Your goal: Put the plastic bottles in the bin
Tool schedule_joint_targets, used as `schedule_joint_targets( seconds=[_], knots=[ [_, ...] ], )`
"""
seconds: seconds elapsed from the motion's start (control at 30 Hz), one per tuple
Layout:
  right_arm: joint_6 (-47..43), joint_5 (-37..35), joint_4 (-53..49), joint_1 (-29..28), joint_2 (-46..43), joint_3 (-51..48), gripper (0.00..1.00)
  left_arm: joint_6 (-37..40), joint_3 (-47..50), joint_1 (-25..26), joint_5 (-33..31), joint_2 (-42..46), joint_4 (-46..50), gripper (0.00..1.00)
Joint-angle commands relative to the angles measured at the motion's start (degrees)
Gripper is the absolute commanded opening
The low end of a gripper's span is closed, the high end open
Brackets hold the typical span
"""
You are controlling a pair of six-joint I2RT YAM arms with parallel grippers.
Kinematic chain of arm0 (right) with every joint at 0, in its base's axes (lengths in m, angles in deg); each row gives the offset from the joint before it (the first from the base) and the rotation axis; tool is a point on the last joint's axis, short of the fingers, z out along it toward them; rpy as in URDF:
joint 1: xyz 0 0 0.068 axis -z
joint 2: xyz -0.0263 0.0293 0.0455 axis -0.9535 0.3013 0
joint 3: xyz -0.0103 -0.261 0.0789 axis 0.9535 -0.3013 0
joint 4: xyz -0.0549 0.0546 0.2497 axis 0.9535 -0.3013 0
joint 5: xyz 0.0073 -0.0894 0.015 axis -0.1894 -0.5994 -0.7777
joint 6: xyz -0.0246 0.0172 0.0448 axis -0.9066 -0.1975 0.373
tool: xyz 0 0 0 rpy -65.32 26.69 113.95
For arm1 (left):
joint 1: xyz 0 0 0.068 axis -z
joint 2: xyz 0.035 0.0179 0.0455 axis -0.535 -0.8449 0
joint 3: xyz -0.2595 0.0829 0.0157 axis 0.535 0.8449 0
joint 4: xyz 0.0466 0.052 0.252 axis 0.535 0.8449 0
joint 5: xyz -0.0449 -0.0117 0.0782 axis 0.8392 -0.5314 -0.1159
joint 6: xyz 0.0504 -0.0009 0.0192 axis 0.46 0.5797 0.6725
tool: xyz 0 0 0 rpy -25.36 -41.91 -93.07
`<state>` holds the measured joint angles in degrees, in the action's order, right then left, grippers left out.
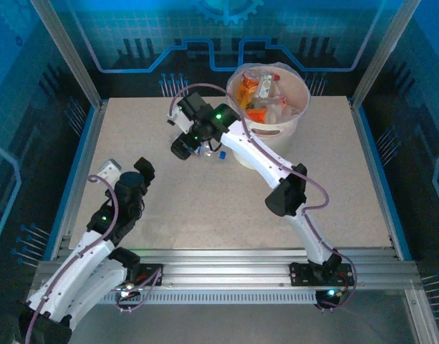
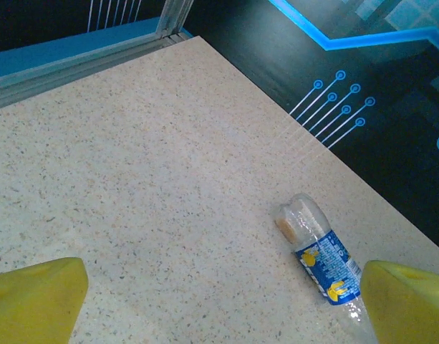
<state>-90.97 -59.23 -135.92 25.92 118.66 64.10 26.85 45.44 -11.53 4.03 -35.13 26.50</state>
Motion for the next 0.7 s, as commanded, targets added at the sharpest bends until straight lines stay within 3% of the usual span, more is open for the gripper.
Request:
schedule_joint_targets(
  seconds=[0.0, 0.47, 0.67],
  knots=[
    [-2.9, -1.8, 0.3, -0.1, 4.1, 0.7, 1.0, -2.1, 1.3, -0.4, 0.6, 1.3, 2.0, 0.99],
    [-6.7, -13.9, 11.6, 0.9, 14.6, 0.8, 1.0, -1.6, 2.0, -0.3, 2.1, 3.4, 5.1, 0.99],
    [-7.8, -14.0, 15.1, 2.4, 17.6, 1.7, 1.0, -1.6, 2.1, -0.3, 2.8, 3.4, 6.0, 0.99]
  ],
)
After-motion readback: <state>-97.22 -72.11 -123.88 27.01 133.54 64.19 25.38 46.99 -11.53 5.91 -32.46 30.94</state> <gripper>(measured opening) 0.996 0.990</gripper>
